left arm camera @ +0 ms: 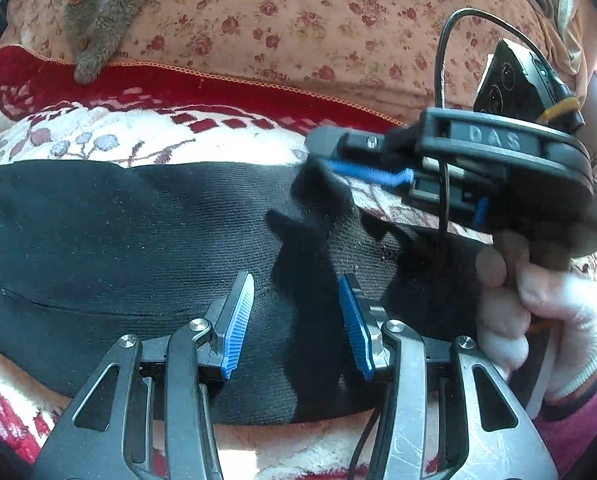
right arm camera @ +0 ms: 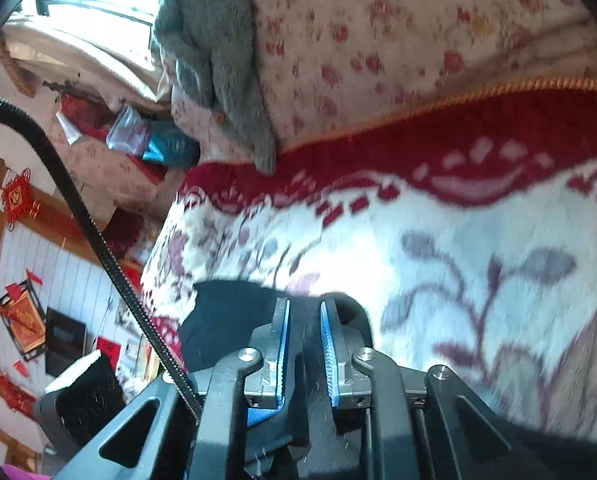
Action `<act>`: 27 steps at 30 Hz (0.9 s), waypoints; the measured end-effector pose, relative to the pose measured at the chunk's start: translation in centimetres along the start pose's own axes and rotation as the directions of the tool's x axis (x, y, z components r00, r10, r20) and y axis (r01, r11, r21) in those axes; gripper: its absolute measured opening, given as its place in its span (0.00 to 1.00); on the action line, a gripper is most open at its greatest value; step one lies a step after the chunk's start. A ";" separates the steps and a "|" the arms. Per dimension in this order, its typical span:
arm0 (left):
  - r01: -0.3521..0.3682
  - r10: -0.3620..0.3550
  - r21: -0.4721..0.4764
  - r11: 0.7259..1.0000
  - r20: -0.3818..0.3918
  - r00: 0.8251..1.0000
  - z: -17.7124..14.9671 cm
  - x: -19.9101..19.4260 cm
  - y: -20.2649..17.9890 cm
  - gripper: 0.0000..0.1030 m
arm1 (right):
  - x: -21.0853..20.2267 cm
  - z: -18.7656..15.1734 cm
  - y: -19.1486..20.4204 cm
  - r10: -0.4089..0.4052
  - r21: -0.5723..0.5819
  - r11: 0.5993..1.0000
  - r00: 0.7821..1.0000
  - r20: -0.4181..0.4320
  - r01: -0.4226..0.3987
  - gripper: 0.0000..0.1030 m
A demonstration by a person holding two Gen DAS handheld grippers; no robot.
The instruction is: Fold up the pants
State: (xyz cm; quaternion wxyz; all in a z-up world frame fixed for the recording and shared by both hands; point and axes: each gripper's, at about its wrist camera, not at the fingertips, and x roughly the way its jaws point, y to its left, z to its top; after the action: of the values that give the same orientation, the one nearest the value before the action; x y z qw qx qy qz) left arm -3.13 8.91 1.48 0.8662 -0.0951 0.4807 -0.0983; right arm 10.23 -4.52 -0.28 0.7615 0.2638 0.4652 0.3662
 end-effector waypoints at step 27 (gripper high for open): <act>0.072 -0.074 0.113 0.991 0.017 0.997 -0.1 -2.1 -6.5 0.43 | -20.8 -13.6 -1.0 -0.299 0.043 0.954 0.921 0.250 0.298 0.46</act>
State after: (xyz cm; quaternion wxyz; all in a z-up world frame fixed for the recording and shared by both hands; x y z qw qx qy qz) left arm -4.84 3.16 4.83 0.8710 -0.0650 0.4614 -0.1556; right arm -7.90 -21.06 3.88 0.8609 0.2362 0.3996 0.2084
